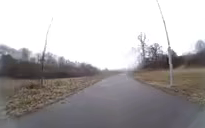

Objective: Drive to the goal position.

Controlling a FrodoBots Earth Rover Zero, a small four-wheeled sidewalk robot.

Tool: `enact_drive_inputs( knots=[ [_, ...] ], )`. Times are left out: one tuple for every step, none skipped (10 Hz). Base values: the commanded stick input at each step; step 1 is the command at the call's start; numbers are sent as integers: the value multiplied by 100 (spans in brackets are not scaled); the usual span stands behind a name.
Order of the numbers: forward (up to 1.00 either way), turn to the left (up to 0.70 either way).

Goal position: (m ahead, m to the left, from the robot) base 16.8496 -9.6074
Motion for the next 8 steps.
enact_drive_inputs(
  knots=[
    [70, -23],
    [70, -4],
    [70, 0],
    [70, 0],
    [70, -18],
    [70, -17],
    [70, 0],
    [70, 0]
  ],
)
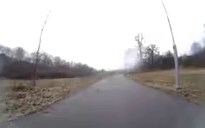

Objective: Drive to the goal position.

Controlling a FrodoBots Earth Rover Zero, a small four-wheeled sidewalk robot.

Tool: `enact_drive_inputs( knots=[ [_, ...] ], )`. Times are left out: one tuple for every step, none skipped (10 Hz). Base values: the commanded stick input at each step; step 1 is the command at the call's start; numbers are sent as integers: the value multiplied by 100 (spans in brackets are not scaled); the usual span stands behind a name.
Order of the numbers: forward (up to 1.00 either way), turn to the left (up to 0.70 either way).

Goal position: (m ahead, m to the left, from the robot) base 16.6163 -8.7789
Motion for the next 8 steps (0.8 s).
enact_drive_inputs(
  knots=[
    [70, 0],
    [70, 0],
    [70, 0],
    [70, 0],
    [70, 0],
    [70, 0],
    [70, 0],
    [70, 0]
  ],
)
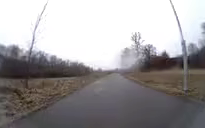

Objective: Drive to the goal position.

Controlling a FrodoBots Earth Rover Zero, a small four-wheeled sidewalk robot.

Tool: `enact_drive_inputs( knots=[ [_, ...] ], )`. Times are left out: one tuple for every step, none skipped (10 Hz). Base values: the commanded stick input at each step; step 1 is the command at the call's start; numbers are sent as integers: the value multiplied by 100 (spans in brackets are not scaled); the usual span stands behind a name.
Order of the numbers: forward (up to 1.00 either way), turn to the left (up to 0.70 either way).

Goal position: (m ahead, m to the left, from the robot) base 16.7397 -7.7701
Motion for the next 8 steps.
enact_drive_inputs(
  knots=[
    [70, 0],
    [70, 0],
    [70, 0],
    [70, 0],
    [70, 0],
    [70, 0],
    [70, 0],
    [70, 0]
  ],
)
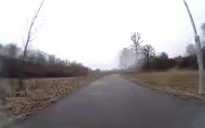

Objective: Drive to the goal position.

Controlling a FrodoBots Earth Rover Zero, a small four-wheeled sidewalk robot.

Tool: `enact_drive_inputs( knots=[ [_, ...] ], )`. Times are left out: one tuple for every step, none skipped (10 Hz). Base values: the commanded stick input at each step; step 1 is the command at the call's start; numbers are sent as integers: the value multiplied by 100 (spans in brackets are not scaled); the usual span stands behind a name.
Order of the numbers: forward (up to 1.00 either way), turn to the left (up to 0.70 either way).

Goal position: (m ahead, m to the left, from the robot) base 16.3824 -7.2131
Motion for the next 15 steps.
enact_drive_inputs(
  knots=[
    [70, 0],
    [70, 0],
    [70, -9],
    [70, -29],
    [70, 0],
    [70, 0],
    [70, 0],
    [70, 0],
    [70, 0],
    [70, 0],
    [70, 0],
    [70, 0],
    [70, 0],
    [70, 0],
    [70, 0]
  ],
)
